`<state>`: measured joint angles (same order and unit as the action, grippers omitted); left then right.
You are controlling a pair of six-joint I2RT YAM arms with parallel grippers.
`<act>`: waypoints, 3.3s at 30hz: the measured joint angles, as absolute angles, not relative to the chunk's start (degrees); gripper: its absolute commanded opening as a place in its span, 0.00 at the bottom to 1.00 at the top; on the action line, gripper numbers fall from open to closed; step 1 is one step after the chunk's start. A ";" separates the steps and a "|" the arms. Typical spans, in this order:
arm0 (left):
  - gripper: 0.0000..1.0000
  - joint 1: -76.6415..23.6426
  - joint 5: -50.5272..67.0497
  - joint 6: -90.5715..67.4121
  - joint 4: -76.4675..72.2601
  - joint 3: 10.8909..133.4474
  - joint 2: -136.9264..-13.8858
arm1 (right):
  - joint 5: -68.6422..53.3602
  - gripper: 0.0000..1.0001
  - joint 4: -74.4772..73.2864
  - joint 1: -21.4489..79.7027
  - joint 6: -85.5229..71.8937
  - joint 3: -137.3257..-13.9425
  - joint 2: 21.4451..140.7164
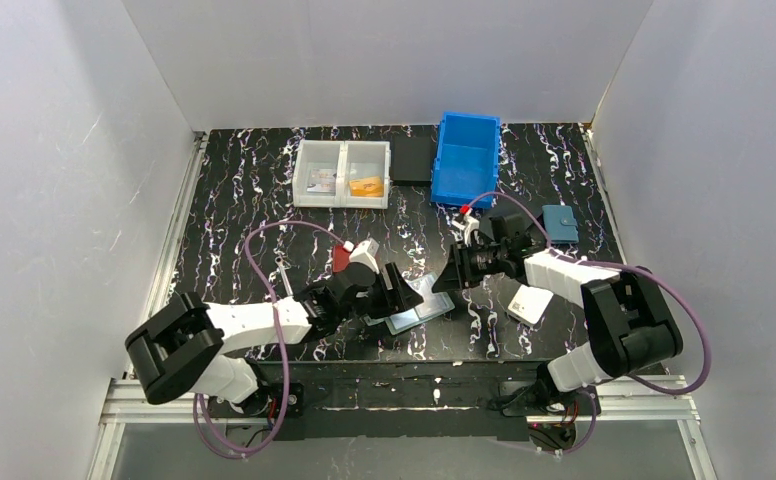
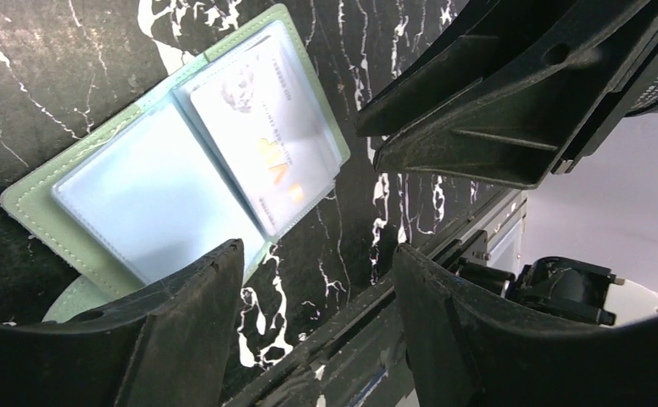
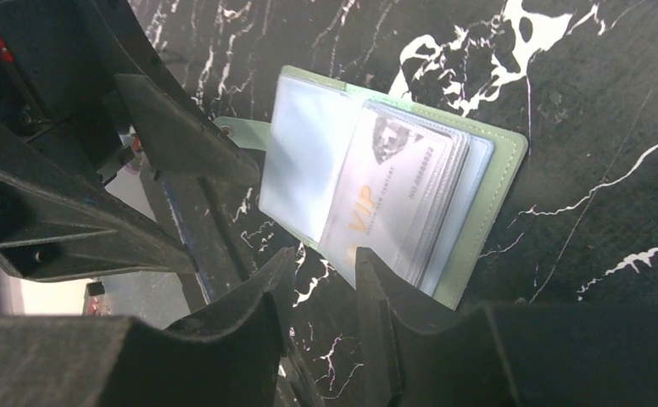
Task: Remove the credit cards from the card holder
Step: Remove the credit card from the card holder.
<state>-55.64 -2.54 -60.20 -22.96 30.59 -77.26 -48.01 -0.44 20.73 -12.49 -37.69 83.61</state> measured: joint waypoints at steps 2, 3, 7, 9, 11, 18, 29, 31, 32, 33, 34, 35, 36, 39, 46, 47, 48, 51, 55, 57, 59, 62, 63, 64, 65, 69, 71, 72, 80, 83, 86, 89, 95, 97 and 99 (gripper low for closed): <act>0.62 -55.64 -2.52 -60.74 -24.82 29.51 -78.46 | -46.79 0.41 -0.47 21.43 -12.40 -37.69 84.98; 0.62 -55.64 -2.54 -61.00 -25.67 28.80 -78.70 | -46.33 0.41 -0.56 21.64 -12.26 -37.69 85.45; 0.62 -55.64 -2.68 -61.36 -27.85 26.33 -78.76 | -44.75 0.42 -1.74 21.87 -11.26 -37.72 86.00; 0.62 -55.64 -2.73 -61.36 -28.55 25.76 -78.71 | -44.48 0.43 -2.33 21.87 -10.37 -37.86 86.00; 0.63 -55.64 -2.79 -61.37 -29.10 25.27 -78.63 | -44.25 0.43 -3.02 21.87 -9.45 -38.08 86.00; 0.63 -55.64 -3.05 -61.78 -30.66 22.46 -76.21 | -46.89 0.44 -6.80 21.87 -3.25 -40.93 86.59; 0.63 -55.62 -3.51 -62.17 -31.90 22.41 -75.59 | -48.47 0.45 -9.54 21.87 0.86 -41.43 86.78; 0.64 -55.64 -3.51 -62.46 -32.54 22.37 -75.61 | -48.62 0.45 -9.58 21.87 1.11 -41.62 87.05; 0.64 -55.64 -3.51 -62.71 -32.98 22.31 -75.61 | -48.62 0.45 -9.69 21.89 1.27 -41.73 87.26; 0.64 -55.64 -3.51 -62.93 -33.40 22.21 -75.61 | -48.64 0.45 -9.77 21.89 1.36 -41.81 87.47; 0.64 -55.64 -3.51 -63.16 -33.78 22.10 -75.61 | -48.64 0.45 -9.80 21.87 1.42 -41.84 87.63; 0.64 -55.64 -3.51 -63.52 -34.20 21.99 -75.63 | -48.66 0.46 -9.90 21.87 1.49 -41.85 87.77; 0.64 -55.64 -3.51 -63.89 -34.66 21.85 -75.64 | -48.75 0.46 -10.02 21.87 1.51 -41.85 87.93; 0.64 -55.64 -3.51 -65.02 -36.72 21.31 -75.66 | -49.05 0.46 -10.19 21.87 1.48 -41.85 88.52; 0.64 -55.44 -3.40 -67.61 -42.33 19.93 -77.98 | -49.25 0.46 -10.22 21.89 1.20 -41.85 89.35; 0.64 -55.26 -3.31 -68.04 -43.24 19.45 -78.41 | -49.25 0.46 -10.20 21.89 1.10 -41.85 89.36; 0.64 -55.13 -3.18 -68.31 -43.71 19.10 -78.80 | -49.25 0.46 -10.20 21.87 1.03 -41.85 89.36; 0.64 -54.80 -2.66 -69.05 -44.61 18.69 -79.92 | -49.24 0.46 -10.16 21.87 0.67 -41.85 89.36; 0.63 -54.48 -2.25 -69.39 -45.60 18.68 -80.98 | -49.11 0.46 -10.13 21.87 -0.06 -41.85 89.55; 0.62 -54.48 -2.14 -69.51 -45.83 18.70 -81.57 | -48.59 0.46 -10.11 21.88 -0.82 -41.85 89.66; 0.62 -54.48 -2.11 -69.73 -45.08 18.95 -82.09 | -47.90 0.46 -9.99 21.88 -1.64 -41.85 89.67; 0.61 -54.48 -2.11 -69.92 -42.14 20.19 -82.48 | -47.12 0.45 -9.45 21.87 -2.74 -41.85 89.67; 0.59 -54.48 -2.13 -69.98 -40.87 20.96 -82.52 | -46.81 0.45 -9.16 21.87 -3.07 -41.85 89.67; 0.57 -54.48 -2.11 -70.00 -40.37 21.28 -82.52 | -46.55 0.45 -8.91 21.88 -3.38 -41.85 89.67; 0.56 -54.48 -2.16 -70.06 -39.81 21.61 -82.52 | -46.38 0.45 -8.79 21.87 -3.70 -41.85 89.67; 0.54 -54.48 -2.45 -70.19 -36.72 23.07 -82.63 | -45.88 0.44 -8.55 21.87 -4.60 -41.85 89.73; 0.53 -54.48 -2.47 -70.19 -35.21 24.26 -83.24 | -45.60 0.44 -8.42 21.88 -4.84 -41.85 89.80; 0.53 -54.48 -2.43 -70.19 -34.69 24.89 -83.67 | -45.51 0.44 -8.38 21.88 -4.98 -41.85 89.86; 0.51 -54.48 -2.11 -70.19 -33.15 28.54 -87.58 | -44.14 0.39 -7.70 21.89 -6.02 -41.85 90.15; 0.50 -54.48 -2.14 -70.33 -32.70 28.57 -88.35 | -43.63 0.38 -7.55 21.88 -6.07 -41.85 90.15; 0.50 -54.47 -2.14 -70.50 -32.71 28.71 -89.20 | -43.54 0.36 -7.71 21.88 -6.04 -42.09 90.18; 0.50 -54.46 -2.10 -70.51 -32.69 29.27 -89.66 | -43.88 0.36 -8.95 21.89 -5.98 -44.80 91.08; 0.48 -54.43 -2.08 -70.10 -32.16 30.08 -89.82 | -44.75 0.38 -7.47 21.87 -6.67 -46.13 91.72; 0.48 -54.44 -2.10 -70.08 -32.01 30.13 -89.83 | -44.96 0.38 -6.78 21.87 -7.36 -45.59 91.72; 0.48 -54.43 -2.12 -70.08 -31.90 30.16 -90.00 | -45.20 0.38 -5.89 21.87 -8.10 -44.92 91.81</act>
